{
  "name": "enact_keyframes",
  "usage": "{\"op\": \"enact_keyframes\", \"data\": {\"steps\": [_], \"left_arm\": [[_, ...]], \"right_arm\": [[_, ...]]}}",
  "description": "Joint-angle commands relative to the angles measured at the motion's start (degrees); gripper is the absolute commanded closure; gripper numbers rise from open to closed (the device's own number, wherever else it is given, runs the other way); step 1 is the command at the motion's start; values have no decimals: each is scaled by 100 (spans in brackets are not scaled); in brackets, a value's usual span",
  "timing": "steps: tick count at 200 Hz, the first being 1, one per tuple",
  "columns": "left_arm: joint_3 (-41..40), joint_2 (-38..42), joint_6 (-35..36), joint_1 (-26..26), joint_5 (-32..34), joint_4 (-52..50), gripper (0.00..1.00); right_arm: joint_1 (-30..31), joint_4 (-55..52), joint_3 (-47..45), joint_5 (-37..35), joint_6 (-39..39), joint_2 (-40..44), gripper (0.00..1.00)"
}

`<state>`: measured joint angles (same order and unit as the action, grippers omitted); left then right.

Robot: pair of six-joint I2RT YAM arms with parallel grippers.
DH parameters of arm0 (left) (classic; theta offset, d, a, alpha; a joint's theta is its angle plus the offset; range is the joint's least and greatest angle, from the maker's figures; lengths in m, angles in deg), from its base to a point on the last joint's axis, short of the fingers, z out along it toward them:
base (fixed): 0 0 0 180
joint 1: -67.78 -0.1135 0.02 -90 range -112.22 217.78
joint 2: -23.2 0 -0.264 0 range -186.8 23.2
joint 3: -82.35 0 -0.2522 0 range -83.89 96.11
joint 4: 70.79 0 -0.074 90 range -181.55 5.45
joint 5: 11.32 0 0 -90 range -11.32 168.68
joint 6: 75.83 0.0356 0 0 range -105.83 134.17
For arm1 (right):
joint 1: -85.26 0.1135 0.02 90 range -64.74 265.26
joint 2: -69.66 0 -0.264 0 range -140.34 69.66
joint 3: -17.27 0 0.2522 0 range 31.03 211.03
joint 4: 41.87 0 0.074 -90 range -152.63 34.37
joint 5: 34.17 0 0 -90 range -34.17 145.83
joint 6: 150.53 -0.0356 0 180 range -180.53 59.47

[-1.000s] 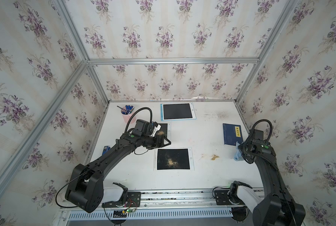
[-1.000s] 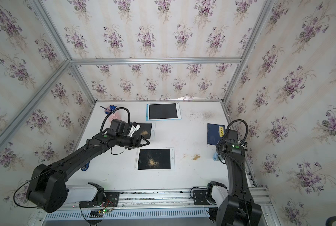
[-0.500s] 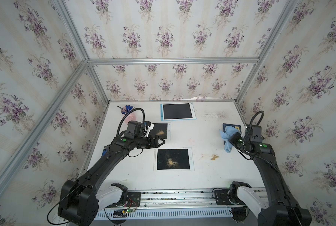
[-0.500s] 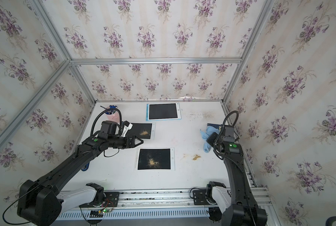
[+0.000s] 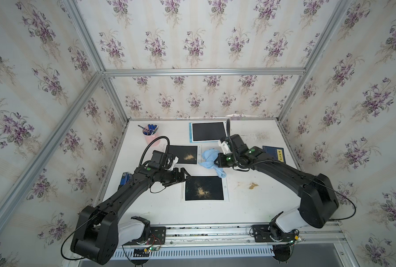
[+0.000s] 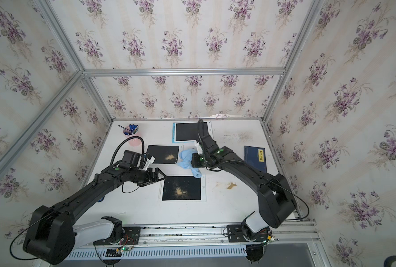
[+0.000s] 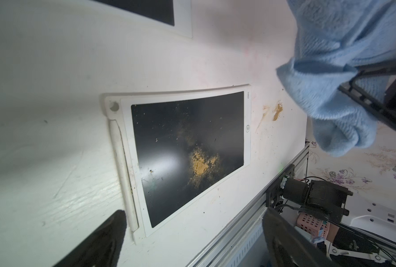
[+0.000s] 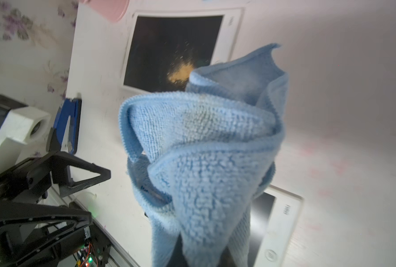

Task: Wipe the drawing tablet
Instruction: Wipe the dirt from the drawing tablet.

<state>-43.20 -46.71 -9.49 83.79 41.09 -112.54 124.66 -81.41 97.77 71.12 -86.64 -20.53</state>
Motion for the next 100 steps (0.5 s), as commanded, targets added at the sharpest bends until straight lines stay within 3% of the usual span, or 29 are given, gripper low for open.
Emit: {"op": "enact_keyframes", "data": {"steps": [1, 19, 47, 61, 69, 100], "left_arm": [[-114, 109, -165, -9, 71, 111, 7], [-247, 264, -224, -15, 248, 92, 16], [-415, 229, -314, -10, 444, 82, 44], [-503, 147, -332, -10, 387, 167, 83], [-533, 87, -356, -9, 384, 164, 99], [-712, -14, -382, 13, 409, 163, 100]], "right_arm": [[436, 224, 349, -61, 109, -502, 100], [717, 386, 519, -40, 12, -842, 100], [983, 201, 887, -390, 142, -1326, 100], [1084, 138, 1045, -529, 236, -1528, 100], [1158, 69, 1133, -601, 277, -1638, 100], [1470, 22, 1373, -705, 367, -1993, 100]]}}
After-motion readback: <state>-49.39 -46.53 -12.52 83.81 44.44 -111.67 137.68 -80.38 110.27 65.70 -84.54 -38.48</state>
